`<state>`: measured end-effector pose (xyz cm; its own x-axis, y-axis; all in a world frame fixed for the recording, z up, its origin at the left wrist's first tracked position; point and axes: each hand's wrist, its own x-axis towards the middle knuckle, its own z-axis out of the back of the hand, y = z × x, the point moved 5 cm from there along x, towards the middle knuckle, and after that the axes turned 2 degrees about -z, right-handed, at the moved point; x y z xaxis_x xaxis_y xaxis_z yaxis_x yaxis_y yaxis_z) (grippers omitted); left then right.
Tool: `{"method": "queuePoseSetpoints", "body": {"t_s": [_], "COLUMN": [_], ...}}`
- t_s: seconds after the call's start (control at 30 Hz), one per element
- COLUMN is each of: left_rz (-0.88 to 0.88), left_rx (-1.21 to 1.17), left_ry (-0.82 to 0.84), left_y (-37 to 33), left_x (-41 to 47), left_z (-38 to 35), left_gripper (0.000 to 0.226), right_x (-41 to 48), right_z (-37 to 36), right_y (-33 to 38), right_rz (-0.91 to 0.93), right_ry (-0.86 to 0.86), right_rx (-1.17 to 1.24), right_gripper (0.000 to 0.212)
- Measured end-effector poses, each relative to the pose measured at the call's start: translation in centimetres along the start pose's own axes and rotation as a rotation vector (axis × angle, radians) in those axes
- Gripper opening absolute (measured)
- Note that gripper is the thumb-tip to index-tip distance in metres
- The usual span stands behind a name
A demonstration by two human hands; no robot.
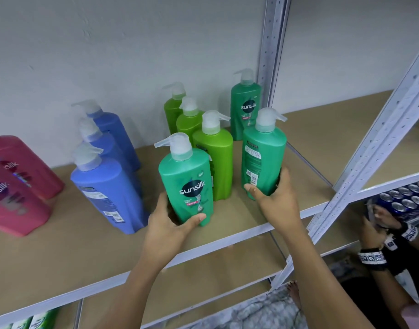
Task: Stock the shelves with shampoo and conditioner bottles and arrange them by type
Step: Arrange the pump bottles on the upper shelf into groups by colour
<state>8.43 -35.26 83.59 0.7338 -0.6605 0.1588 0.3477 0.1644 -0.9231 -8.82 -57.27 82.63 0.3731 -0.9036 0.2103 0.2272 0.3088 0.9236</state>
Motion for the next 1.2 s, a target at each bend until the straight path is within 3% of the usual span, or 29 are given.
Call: {"method": "queuePoseSetpoints", "body": {"t_s": [0.4, 0.63, 1.2], "left_rz": [-0.034, 0.018, 0.044], "left_rx": [0.04, -0.059, -0.057], "left_ry": [-0.022, 0.002, 0.019], "left_y": [0.0, 1.0, 1.2], "left_x": [-0.1, 0.4, 0.4], "left_z": [-0.4, -0.3, -0.3], "left_gripper": [0.058, 0.066, 0.069], "right_x": [6.9, 12.8, 12.5], "right_z": [0.6, -0.5, -1.0], "right_y": [-0.6, 0.0, -1.7], "right_rz": [0.048, 0.091, 0.066], "right_ry": [-0.04, 0.016, -0.003], "right_rx": [0.002, 0.003, 0.029], "right_gripper": [0.066, 0.081, 0.079]}}
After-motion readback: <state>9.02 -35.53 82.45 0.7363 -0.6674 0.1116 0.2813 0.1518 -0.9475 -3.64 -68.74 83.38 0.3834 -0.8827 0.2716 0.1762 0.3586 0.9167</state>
